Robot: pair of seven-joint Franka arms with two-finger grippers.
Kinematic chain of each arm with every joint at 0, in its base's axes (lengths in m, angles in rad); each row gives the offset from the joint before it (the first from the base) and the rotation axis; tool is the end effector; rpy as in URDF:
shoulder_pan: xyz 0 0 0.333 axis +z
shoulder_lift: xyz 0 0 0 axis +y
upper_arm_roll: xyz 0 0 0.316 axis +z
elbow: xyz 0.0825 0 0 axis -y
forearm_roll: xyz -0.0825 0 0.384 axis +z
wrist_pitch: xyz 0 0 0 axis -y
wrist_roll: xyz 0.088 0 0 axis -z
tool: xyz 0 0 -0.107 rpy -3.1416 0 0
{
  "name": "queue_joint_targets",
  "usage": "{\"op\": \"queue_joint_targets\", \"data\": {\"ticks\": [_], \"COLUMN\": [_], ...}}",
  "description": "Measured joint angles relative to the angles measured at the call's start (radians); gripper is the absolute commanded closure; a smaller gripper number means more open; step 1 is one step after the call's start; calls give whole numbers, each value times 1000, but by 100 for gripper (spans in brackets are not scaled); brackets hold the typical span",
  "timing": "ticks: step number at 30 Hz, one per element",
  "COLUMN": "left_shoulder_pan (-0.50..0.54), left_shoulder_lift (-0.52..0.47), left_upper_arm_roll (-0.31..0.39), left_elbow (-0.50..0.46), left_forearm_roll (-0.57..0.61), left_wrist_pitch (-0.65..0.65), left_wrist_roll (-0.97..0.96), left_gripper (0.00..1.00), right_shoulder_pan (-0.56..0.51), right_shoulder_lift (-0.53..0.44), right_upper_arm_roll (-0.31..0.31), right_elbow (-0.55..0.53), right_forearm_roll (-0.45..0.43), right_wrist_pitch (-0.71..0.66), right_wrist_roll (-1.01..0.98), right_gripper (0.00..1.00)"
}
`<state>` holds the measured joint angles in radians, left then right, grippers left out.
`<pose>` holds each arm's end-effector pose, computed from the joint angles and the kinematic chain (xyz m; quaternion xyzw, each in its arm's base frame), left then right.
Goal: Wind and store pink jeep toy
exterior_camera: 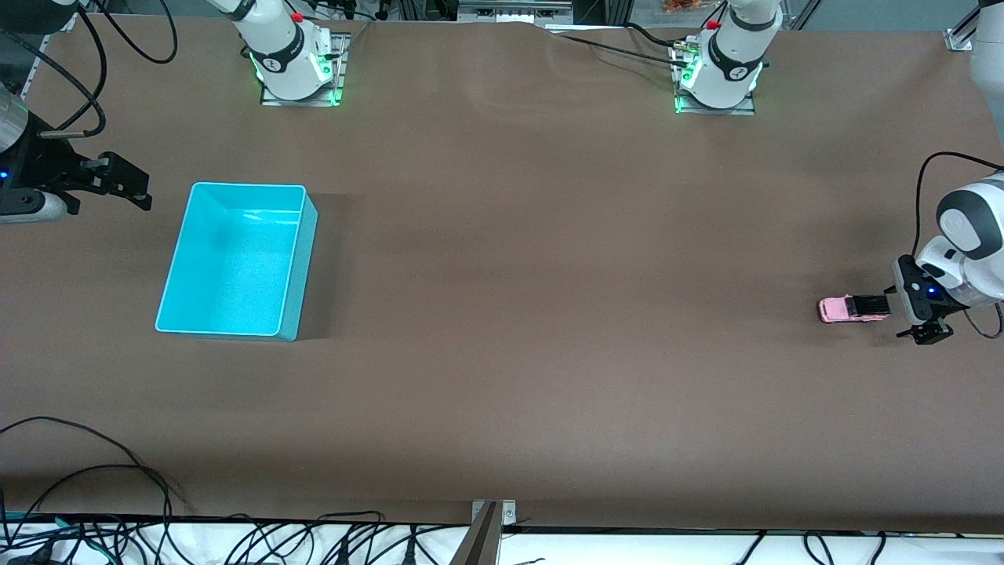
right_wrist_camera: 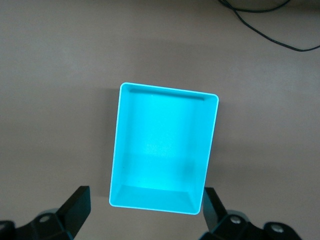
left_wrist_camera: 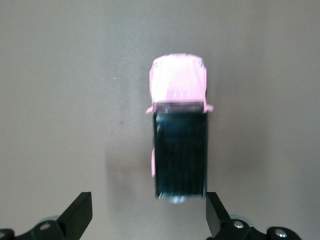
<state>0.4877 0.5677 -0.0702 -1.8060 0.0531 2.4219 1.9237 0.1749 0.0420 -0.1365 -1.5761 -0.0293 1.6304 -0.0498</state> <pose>0.6006 0.2705 0.2343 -0.7200 0.6935 -0.0104 0.0228 0.5720 0.0206 0.6039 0.9988 0.0449 0.0062 0.0175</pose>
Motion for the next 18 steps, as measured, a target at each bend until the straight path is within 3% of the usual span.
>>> {"op": "queue_joint_targets", "data": {"ticks": [18], "left_shoulder_pan": [-64], "left_shoulder_lift": [-9], "left_upper_arm_roll": [-39], "left_elbow": [214], "left_forearm_roll": [-1], "left_wrist_pitch": [-341], "left_wrist_roll": [-206], "left_gripper": [0], "right_shoulder_pan": [0], "right_shoulder_lift": [0], "right_upper_arm_roll": [0], "right_elbow": [0], "right_forearm_roll": [0], "right_wrist_pitch": [0], "right_wrist_roll": [0], "right_gripper": [0]}}
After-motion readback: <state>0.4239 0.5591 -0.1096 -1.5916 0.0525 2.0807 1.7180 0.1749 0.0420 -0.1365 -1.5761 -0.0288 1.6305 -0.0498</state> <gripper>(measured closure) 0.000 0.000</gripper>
